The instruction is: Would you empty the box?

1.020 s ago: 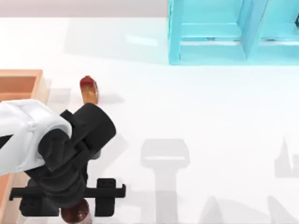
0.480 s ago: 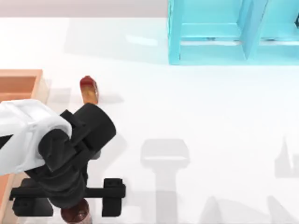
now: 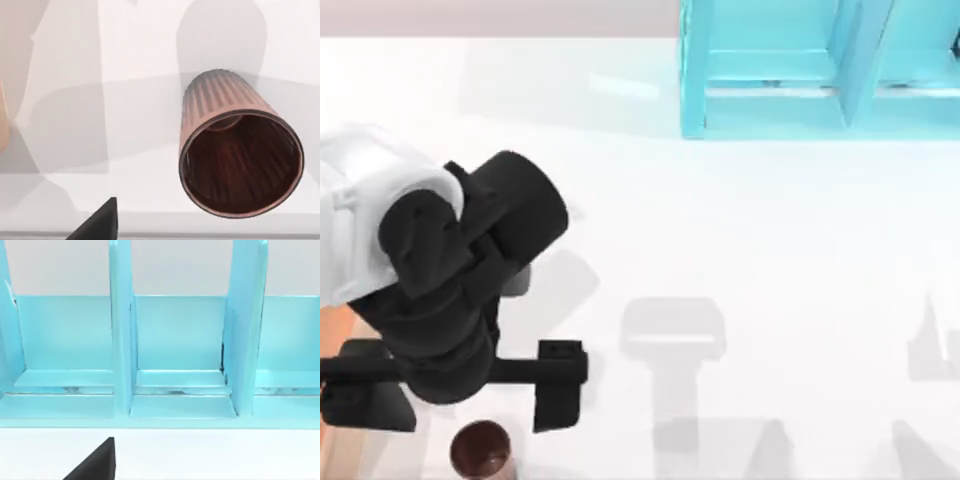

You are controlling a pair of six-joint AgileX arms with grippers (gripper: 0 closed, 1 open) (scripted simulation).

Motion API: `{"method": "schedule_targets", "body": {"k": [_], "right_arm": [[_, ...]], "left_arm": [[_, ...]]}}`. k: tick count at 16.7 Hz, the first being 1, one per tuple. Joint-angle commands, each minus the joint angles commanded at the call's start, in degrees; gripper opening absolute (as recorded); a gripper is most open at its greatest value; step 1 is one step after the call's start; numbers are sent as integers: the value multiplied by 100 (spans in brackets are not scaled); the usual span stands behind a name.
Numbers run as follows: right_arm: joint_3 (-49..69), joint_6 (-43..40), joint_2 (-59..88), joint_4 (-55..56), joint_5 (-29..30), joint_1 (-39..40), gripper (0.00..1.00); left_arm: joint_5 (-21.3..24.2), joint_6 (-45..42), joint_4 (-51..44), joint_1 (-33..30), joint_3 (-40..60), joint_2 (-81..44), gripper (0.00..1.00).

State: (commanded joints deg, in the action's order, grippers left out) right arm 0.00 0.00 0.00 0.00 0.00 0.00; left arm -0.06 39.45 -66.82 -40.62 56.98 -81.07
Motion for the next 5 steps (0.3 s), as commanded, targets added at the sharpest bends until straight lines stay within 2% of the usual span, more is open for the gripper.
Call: {"method": "schedule_targets", "body": {"k": [5], "right_arm": [[0,0,0,0,0,0,100]], "left_arm": [[1,-5,-829,8,679,242,100]]}}
